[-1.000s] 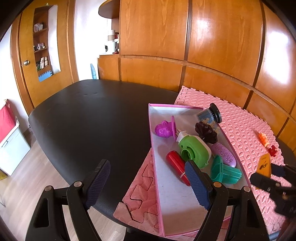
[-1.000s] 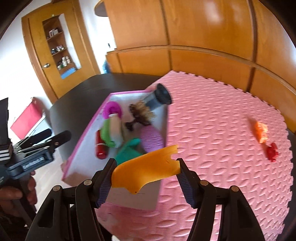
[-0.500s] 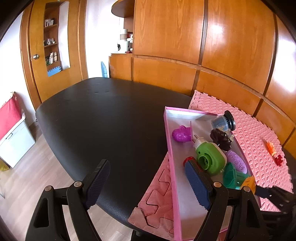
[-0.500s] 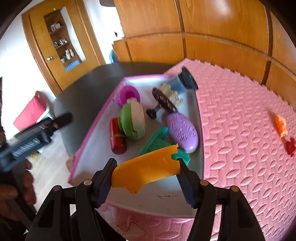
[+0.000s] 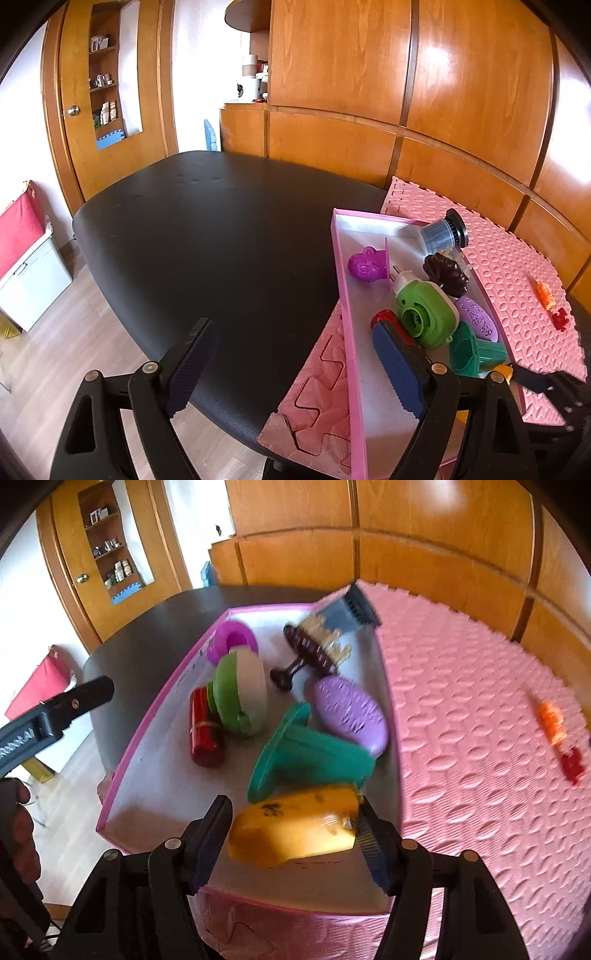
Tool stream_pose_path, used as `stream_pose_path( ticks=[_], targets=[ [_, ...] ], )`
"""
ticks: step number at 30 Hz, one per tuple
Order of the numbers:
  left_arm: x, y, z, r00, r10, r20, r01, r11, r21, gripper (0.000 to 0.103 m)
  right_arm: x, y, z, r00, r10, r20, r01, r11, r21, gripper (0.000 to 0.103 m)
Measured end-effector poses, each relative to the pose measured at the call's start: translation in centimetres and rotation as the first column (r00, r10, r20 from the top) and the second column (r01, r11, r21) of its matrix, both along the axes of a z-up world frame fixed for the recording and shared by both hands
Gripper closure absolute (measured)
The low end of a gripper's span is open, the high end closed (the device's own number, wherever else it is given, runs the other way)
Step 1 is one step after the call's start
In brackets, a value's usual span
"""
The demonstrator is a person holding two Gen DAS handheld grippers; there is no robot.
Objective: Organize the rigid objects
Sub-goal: 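Carry the yellow curved piece into the white box and open the right tool, then move both tools back over the mat toward the orange and red blocks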
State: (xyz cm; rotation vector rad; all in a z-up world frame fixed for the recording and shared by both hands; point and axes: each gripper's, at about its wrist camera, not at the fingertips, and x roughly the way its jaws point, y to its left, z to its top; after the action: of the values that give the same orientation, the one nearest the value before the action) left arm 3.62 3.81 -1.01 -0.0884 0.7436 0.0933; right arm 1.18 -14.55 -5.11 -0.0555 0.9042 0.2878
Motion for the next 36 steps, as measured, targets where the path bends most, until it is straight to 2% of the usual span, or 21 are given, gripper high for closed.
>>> stream_pose_path(
  ticks=[7, 14, 23, 36],
  targets=[
    [0.0, 0.0, 0.1, 1.0, 0.002, 0.0, -0.002, 1.0, 0.011, 0.016, -1.4, 0.2, 2.7, 0.994, -0.019, 0.104, 0.023, 0.999, -0.038, 0.033],
    [0.0, -0.4, 0.1, 1.0, -0.004, -0.008, 0.004, 1.0, 0.021, 0.016, -2.2, 0.8, 4.3, 0.981, -0.029, 0.192, 0.056, 0.989, -0.138, 0.033],
    [0.2, -0.8, 0.4, 1.0, -0.006, -0.003, 0.006, 0.999, 0.041, 0.016, -2.4, 0.9, 5.1, 0.97, -0.017, 0.241, 0.064, 0.98, -0.19, 0.033],
    [0.7, -1.9, 1.1, 1.0, -0.02, 0.003, 0.019, 0.998, 0.067, 0.016, -2.3, 0.1, 5.5, 0.965, -0.015, 0.26, 0.067, 0.979, -0.194, 0.033]
  ],
)
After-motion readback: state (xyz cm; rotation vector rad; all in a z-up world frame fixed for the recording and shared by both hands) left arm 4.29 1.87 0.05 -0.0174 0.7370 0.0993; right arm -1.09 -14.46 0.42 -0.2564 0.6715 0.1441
